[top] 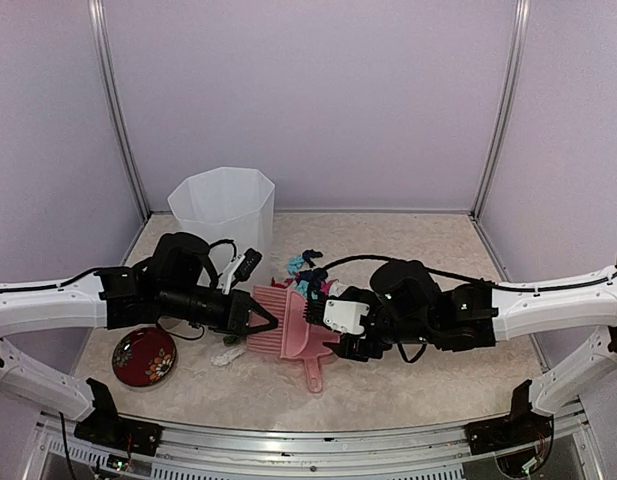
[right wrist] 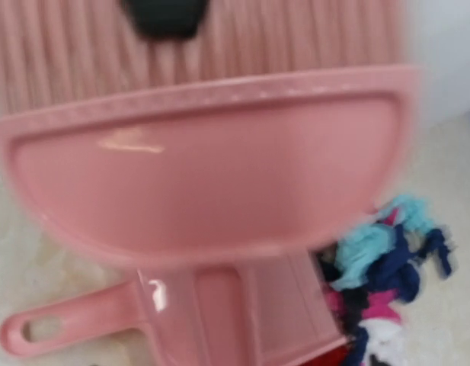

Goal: Sweep away the paper scraps from the table

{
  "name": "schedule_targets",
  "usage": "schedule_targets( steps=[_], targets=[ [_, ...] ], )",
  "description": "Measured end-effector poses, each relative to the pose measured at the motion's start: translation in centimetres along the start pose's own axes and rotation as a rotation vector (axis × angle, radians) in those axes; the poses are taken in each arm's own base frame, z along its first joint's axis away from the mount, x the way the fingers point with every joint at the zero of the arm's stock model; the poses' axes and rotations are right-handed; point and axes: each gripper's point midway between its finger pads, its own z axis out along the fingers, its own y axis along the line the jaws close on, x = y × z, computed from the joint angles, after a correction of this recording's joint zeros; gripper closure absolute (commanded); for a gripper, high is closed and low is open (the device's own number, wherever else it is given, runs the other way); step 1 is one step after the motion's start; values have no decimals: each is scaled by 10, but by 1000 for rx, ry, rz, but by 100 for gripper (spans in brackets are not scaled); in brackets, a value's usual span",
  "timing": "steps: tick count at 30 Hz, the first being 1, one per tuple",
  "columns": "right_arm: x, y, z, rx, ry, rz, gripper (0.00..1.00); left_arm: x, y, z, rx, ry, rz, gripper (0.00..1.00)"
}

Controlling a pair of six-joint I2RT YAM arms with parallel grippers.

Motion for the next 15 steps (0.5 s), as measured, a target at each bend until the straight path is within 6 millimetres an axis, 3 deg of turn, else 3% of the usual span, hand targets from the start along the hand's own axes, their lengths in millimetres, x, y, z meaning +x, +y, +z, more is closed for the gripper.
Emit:
schedule_targets(
  steps=[6, 10, 15],
  targets=[
    [-12, -32, -37, 56, -104, 131, 14, -5, 6, -16, 12, -69, -10, 100],
    [2, -57, -51, 72, -151, 316, 15, -9, -2, -26, 61, -130, 11, 100],
    [22, -58, -48, -20, -194, 587, 14, -16, -18, -45, 133, -219, 57, 100]
  ],
)
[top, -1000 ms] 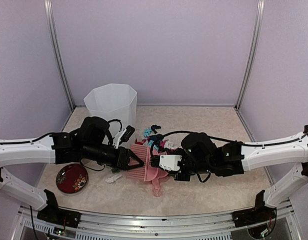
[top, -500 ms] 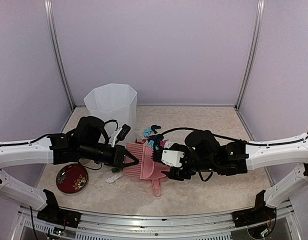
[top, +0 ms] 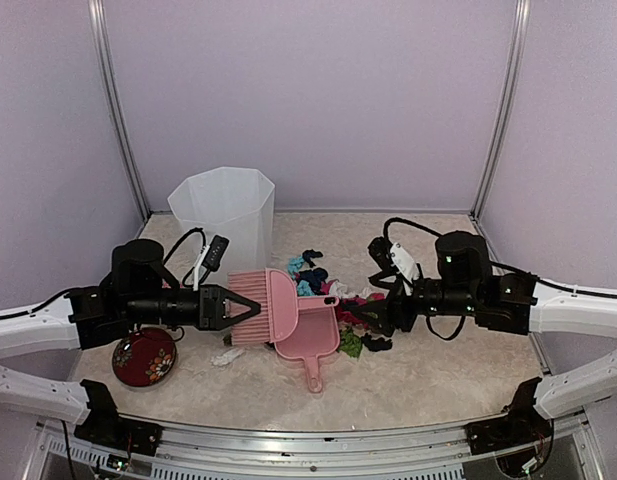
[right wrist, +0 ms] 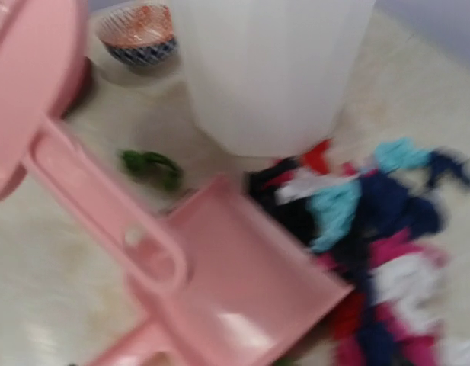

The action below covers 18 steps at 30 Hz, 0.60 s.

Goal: Sweep away the paper scraps from the table

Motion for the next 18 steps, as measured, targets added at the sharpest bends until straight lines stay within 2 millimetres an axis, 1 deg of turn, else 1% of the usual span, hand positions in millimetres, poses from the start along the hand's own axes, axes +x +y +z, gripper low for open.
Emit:
schedule_targets(
  steps=[2, 4, 7, 9, 12, 15, 18],
  targets=[
    [6, 1, 1, -51, -16, 99, 14, -4, -7, -5, 28, -30, 16, 100],
    [11, 6, 0, -120, -37, 202, 14, -8, -13, -9, 57, -55, 33, 100],
    [9, 18, -2, -224, -78, 313, 15, -10, -20, -13, 98, -81, 53, 100],
    [-3, 29, -6, -304, -126, 373, 15, -11, -25, -15, 124, -98, 66, 100],
    [-27, 40, -12, -409, -204, 429, 18, -12, -31, -18, 163, -115, 81, 100],
    [-47, 46, -16, -489, -267, 480, 21, -12, -39, -20, 202, -134, 97, 100],
    [-60, 49, -18, -544, -309, 532, 22, -14, -50, -22, 245, -150, 116, 100]
  ],
)
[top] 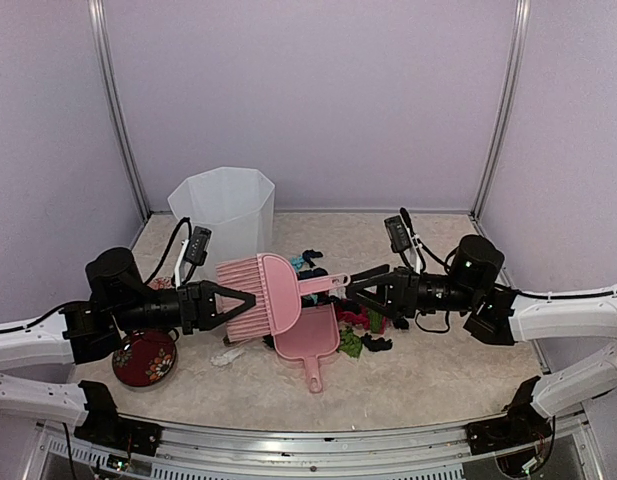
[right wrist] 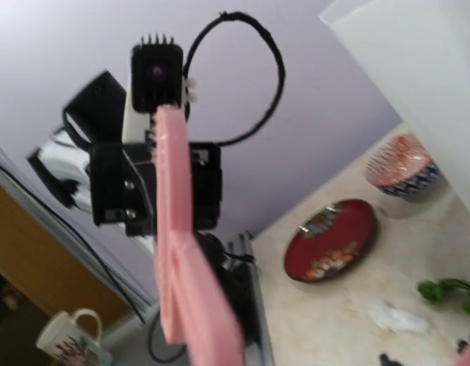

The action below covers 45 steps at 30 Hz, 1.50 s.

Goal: Sweep away the paper scraps from the table

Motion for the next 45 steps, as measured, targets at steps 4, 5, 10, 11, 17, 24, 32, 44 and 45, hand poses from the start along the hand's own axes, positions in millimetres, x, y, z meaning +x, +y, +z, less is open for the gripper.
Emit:
schedule_targets(
  steps=[4, 5, 10, 11, 17, 24, 32, 44, 45],
  targets=[
    [-4, 11, 13, -61, -4, 29, 25, -5, -9, 1, 36, -22, 17, 100],
    [-5, 16, 17, -80, -3, 32, 25, -6, -11, 1, 43, -26, 21, 100],
    [-15, 36, 28, -160, -22, 31, 30, -6, -20, 2, 75, -31, 32, 100],
    [-16, 38, 29, -170, -27, 32, 32, -7, -21, 2, 80, -32, 34, 100],
    [-22, 43, 33, -198, -40, 49, 40, -7, -23, 3, 84, -36, 37, 100],
    [-23, 45, 33, -208, -44, 62, 51, -7, -22, 3, 80, -39, 40, 100],
    [-20, 43, 35, -206, -32, 87, 60, -9, -21, 3, 70, -50, 49, 100],
    [-14, 41, 36, -212, -10, 113, 78, -4, -14, 3, 40, -31, 64, 100],
    [-13, 41, 36, -213, -7, 115, 78, -4, -14, 2, 38, -29, 65, 100]
  ],
)
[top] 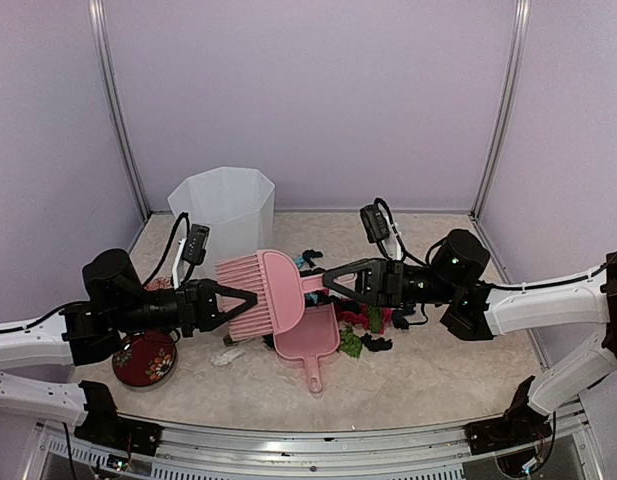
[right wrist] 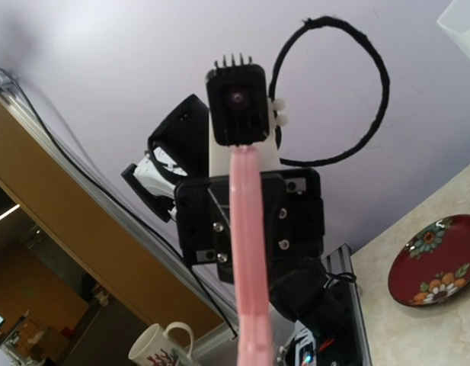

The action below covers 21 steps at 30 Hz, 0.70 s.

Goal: Sweep away the paper scraps from the table

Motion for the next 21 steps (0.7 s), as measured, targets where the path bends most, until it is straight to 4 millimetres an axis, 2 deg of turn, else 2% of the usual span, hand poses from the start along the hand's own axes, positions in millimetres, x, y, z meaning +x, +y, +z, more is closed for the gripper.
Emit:
schedule_targets(
  steps=[7, 10, 15, 17, 18, 20, 21],
  targets=[
    [2, -1, 0, -2, 8, 13, 85, 0, -1, -3, -7, 2, 10, 100],
    [2, -1, 0, -3, 9, 16, 100, -1, -2, -3, -9, 2, 15, 100],
    [2, -3, 1, 1, 5, 24, 100, -3, -6, -4, 1, -1, 19, 99],
    [2, -3, 1, 1, 5, 23, 100, -3, -6, -4, 1, 0, 18, 78],
    [2, -3, 1, 2, 4, 22, 100, -4, -6, -4, 1, -1, 21, 62],
    [2, -3, 0, 5, 5, 20, 100, -4, -5, -4, -6, -4, 20, 23],
    [2, -4, 0, 12, 5, 19, 100, -5, -4, -4, -12, -6, 18, 13]
  ],
)
